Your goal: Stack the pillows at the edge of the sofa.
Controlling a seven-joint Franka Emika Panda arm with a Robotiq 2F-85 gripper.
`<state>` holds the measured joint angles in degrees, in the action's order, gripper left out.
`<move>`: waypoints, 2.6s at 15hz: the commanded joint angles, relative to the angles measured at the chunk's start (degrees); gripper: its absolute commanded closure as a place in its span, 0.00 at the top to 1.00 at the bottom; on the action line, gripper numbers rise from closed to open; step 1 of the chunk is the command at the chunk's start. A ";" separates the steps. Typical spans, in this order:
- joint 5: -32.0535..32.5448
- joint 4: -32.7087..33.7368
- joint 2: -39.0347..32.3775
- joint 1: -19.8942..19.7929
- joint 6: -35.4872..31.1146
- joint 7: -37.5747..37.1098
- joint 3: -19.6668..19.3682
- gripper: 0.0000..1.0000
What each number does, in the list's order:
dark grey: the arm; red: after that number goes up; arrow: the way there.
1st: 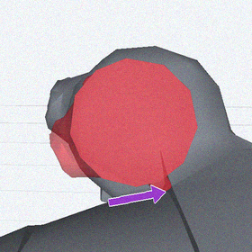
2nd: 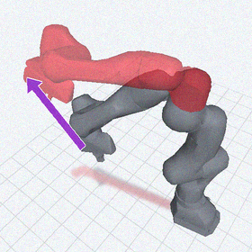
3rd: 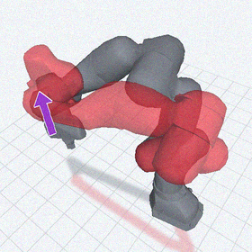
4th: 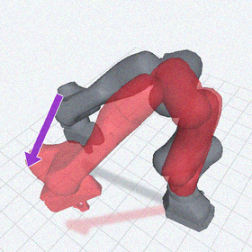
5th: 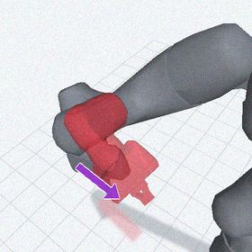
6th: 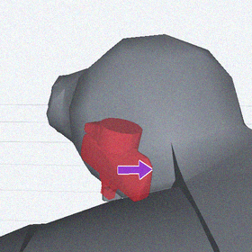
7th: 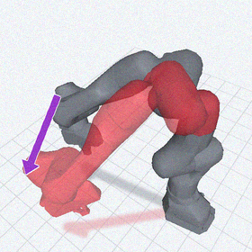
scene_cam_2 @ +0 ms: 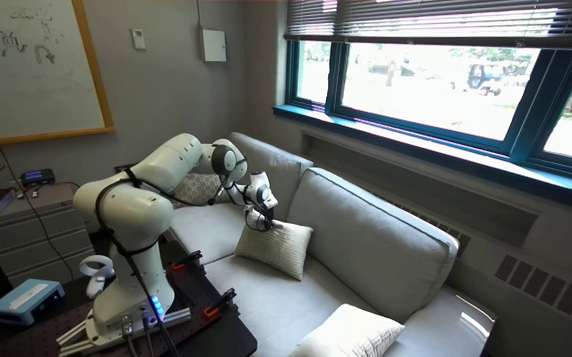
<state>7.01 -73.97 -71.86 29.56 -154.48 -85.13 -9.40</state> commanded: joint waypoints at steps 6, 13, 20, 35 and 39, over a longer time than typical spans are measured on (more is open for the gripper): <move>-10.51 -27.80 9.18 15.51 -22.78 -25.32 -15.44 0.03; -31.94 -48.81 11.44 36.04 -30.27 -35.16 -29.12 0.03; -46.66 -72.46 15.30 56.99 -25.01 -44.46 -41.48 0.03; -33.30 -65.29 19.31 36.83 -0.76 -45.86 -57.55 0.03; -25.32 -49.13 18.36 21.21 7.38 -48.19 -49.12 0.03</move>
<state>-23.39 -134.06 -53.13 60.67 -152.52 -131.07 -63.59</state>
